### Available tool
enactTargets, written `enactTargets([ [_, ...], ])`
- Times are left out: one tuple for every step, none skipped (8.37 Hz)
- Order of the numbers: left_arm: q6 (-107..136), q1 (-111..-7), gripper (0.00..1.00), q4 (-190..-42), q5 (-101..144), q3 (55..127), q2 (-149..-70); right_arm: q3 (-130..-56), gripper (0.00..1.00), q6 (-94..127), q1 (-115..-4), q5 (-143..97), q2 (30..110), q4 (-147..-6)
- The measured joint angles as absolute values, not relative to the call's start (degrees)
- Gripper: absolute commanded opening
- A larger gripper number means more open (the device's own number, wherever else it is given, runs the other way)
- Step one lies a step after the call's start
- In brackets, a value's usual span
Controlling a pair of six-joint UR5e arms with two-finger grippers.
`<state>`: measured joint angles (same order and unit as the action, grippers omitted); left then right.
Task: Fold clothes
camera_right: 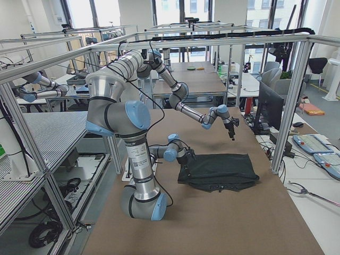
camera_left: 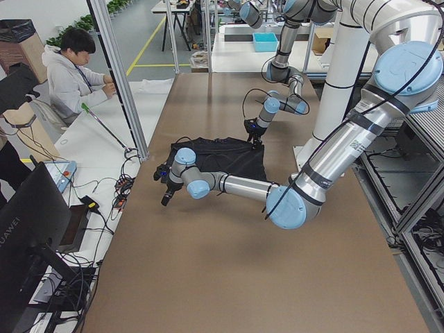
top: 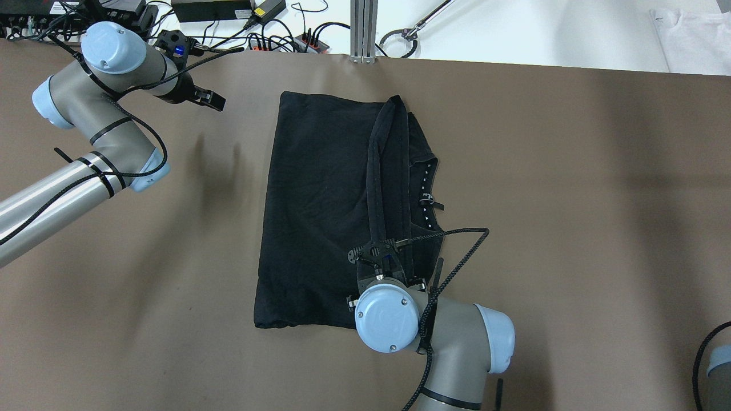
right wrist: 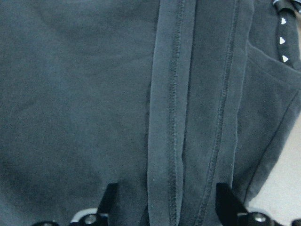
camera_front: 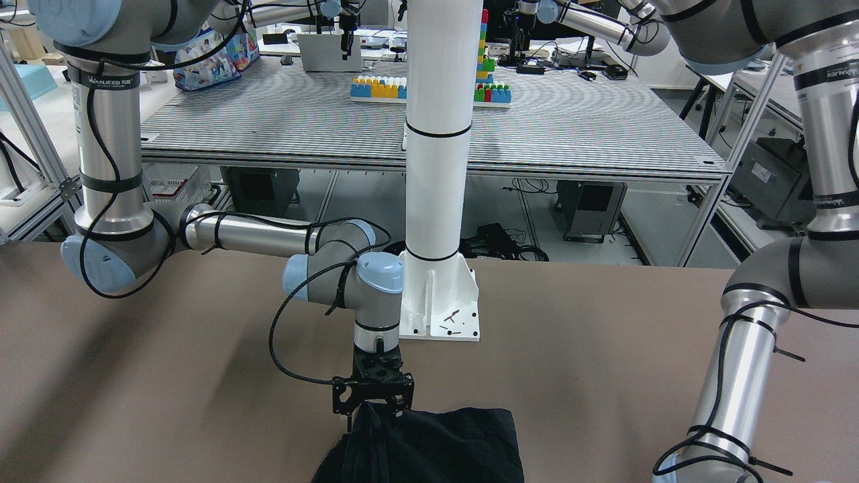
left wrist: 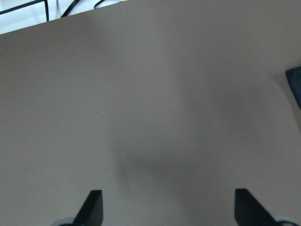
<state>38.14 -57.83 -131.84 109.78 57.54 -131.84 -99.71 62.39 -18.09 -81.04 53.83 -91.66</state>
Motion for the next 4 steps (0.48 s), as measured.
enactTargets([
  [38.1,-57.8,1.0,-131.8,109.8,57.5,-131.8,-98.0,0.56,61.1,-17.9,-81.1,52.7,-91.7],
  [38.1,-57.8,1.0,-131.8,109.8,57.5,-131.8,-97.3,0.51,60.6,-17.7,-81.2,52.2,-91.8],
  [38.1,-57.8,1.0,-131.8,109.8,57.5,-131.8,-97.2,0.5,60.1,-17.5,-81.2,52.1,-92.2],
  [38.1,-57.8,1.0,-131.8,109.8,57.5,-131.8,-97.3,0.48,59.4,-17.4,-81.2,52.2,-92.9],
])
